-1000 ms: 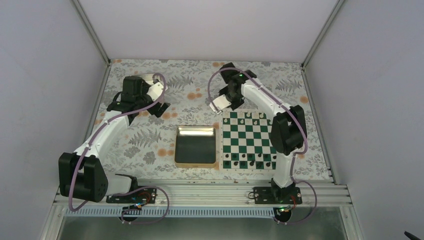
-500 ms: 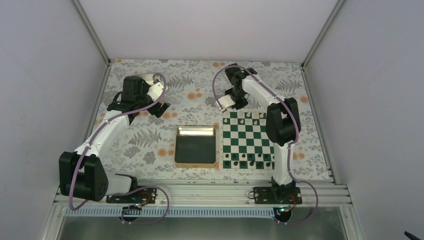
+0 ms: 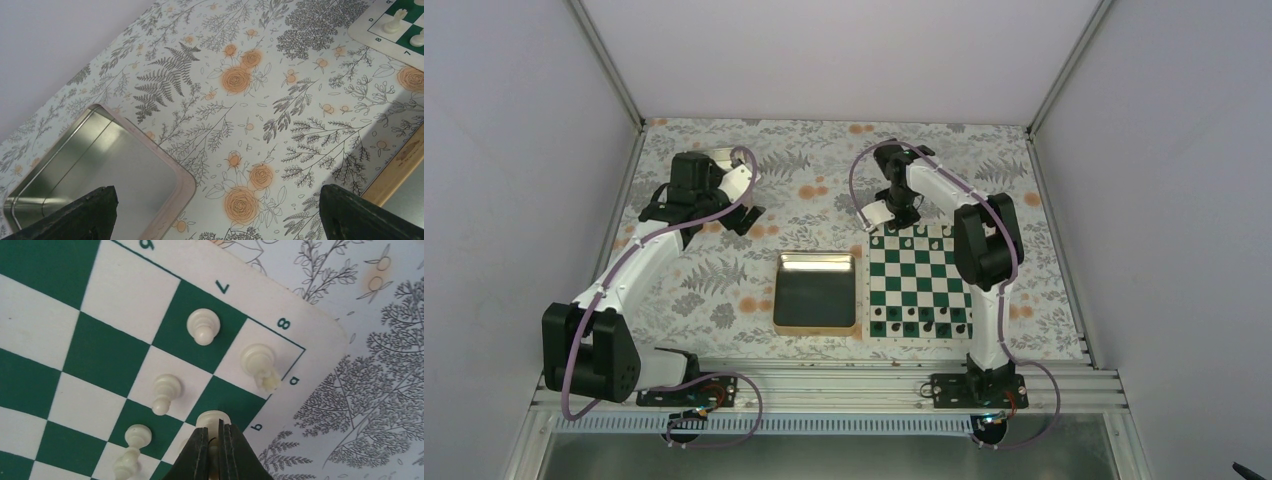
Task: Set up the chess pieces on the board
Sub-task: Place the chess piece on the chessboard.
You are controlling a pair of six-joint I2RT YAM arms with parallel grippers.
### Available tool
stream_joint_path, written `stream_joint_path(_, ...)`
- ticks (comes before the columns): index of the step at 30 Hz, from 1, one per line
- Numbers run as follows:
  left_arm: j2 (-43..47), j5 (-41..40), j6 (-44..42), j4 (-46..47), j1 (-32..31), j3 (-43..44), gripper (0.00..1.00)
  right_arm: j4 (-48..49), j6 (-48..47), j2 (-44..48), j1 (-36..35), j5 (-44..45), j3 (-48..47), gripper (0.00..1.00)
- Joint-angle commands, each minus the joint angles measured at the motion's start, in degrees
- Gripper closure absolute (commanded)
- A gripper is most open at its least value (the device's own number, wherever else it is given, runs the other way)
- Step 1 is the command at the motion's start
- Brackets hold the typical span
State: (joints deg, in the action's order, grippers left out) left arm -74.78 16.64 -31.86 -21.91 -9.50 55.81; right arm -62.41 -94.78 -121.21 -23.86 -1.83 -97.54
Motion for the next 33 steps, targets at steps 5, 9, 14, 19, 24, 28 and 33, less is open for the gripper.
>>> stream_joint_path(5,-0.4,1.1,0.7,0.6,-0.1,1.6,0.00,2.6,1.3,-1.3,0.8,-0.4,0.4,0.96)
stream_joint_path(9,-0.5,1.2,0.6,0.5,-0.2,1.8,0.00,2.6,1.4,-2.1,1.3,-0.4,0.3,0.96)
stream_joint_path(14,-0.7,1.1,0.6,0.4,-0.4,1.9,0.00,2.0,1.5,-2.7,1.5,-0.5,-0.1,0.96)
stream_joint_path(19,-0.8,0.9,0.6,0.5,-0.4,1.7,0.00,1.7,1.6,-3.1,1.6,-0.3,-0.3,0.95)
stream_joint_path(24,-0.8,0.9,0.5,0.5,-0.5,1.6,0.00,1.7,1.7,-3.4,1.6,-0.2,-0.5,0.93)
stream_joint_path(28,-0.8,0.8,0.4,0.6,-0.4,1.6,0.00,1.9,2.0,-3.5,1.6,0.1,-0.5,0.89)
stream_joint_path(33,-0.8,0.9,0.5,0.6,-0.4,1.6,0.00,2.9,2.2,-2.7,1.7,-0.2,-0.7,0.81)
